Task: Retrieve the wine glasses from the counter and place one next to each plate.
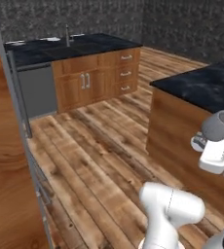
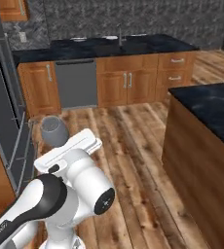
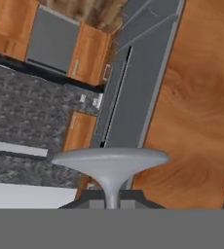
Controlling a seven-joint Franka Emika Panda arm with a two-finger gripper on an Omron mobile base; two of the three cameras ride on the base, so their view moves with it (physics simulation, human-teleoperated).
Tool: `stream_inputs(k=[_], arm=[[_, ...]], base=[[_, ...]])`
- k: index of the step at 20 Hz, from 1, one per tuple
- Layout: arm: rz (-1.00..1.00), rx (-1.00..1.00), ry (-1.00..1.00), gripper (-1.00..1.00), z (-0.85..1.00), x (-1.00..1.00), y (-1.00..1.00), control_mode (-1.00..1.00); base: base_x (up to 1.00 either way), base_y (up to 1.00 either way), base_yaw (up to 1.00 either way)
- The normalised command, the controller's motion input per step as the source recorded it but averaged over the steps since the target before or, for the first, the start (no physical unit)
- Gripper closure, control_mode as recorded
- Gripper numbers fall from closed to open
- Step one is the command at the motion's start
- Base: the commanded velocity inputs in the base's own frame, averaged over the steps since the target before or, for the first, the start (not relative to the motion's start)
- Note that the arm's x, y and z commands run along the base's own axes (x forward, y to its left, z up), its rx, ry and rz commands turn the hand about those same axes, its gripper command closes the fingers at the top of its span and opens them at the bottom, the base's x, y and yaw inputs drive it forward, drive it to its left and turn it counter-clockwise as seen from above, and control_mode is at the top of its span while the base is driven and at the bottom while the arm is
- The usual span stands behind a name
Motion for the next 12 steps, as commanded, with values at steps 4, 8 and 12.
stream_inputs(k=[4, 8, 12], arm=[[0.0, 0.0, 0.0, 1.0, 0.0, 0.0, 0.0, 1.0], [0.0, 0.0, 0.0, 1.0, 0.0, 0.0, 0.0, 1.0], [0.0, 0.0, 0.0, 1.0, 0.0, 0.0, 0.0, 1.0]], base=[[1.0, -0.55, 0.48], [0.99, -0.94, 0.48], [1.0, -0.65, 0.28]])
